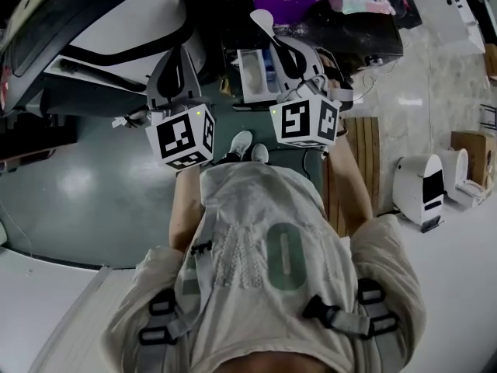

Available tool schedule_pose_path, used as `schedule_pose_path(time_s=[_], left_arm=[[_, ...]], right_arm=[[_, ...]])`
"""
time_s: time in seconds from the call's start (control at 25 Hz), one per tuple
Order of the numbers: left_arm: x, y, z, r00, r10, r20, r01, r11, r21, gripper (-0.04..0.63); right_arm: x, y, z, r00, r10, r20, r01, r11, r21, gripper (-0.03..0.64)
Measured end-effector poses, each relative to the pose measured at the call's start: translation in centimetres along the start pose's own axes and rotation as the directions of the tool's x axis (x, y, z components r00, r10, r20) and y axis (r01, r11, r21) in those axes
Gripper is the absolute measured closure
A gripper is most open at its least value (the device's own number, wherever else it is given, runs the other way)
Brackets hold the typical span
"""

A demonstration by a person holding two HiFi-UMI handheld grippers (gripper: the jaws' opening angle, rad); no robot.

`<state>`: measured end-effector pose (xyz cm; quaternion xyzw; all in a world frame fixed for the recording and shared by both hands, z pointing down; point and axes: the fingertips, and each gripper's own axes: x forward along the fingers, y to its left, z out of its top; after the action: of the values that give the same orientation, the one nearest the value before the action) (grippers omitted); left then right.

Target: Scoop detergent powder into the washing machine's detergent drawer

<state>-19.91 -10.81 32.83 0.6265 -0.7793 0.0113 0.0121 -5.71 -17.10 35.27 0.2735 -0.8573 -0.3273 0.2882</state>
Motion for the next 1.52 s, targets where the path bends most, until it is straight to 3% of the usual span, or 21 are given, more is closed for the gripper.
schedule_pose_path(time_s=[0.12, 0.28, 0.4, 0.56, 1.0, 1.52], left_arm=[[0.5, -1.1, 0.7, 0.999, -0.032, 0.011, 0.032, 0.999, 0.011, 0.575], [1.2, -2.7, 2.1, 0.996, -0.078, 0.039, 0.076, 0.997, 0.032, 0.575], [1.4, -4.0, 2.9, 0.992, -0.111, 0.054, 0.109, 0.993, 0.048, 0.575], [1.4, -5.5, 3.5, 0.986, -0.153, 0.067, 0.149, 0.987, 0.064, 0.575], [1.5, -7.2, 3.0, 0.977, -0.205, 0.064, 0.199, 0.976, 0.087, 0.575], [2.0, -7.2, 3.2, 0.978, -0.199, 0.065, 0.193, 0.977, 0.087, 0.575]], right_arm=[[-1.1, -2.2, 0.3, 0.996, -0.08, 0.03, 0.076, 0.99, 0.116, 0.606], [-2.6, -4.8, 0.6, 0.98, -0.19, 0.055, 0.167, 0.944, 0.284, 0.604], [-3.8, -6.1, 0.5, 0.965, -0.253, 0.072, 0.2, 0.884, 0.422, 0.606], [-4.8, -6.9, -0.6, 0.953, -0.295, 0.075, 0.193, 0.777, 0.599, 0.605], [-6.8, -5.9, -4.2, 0.944, -0.33, 0.008, 0.205, 0.607, 0.768, 0.606], [-7.0, -5.8, -5.0, 0.941, -0.337, -0.007, 0.214, 0.582, 0.784, 0.606]])
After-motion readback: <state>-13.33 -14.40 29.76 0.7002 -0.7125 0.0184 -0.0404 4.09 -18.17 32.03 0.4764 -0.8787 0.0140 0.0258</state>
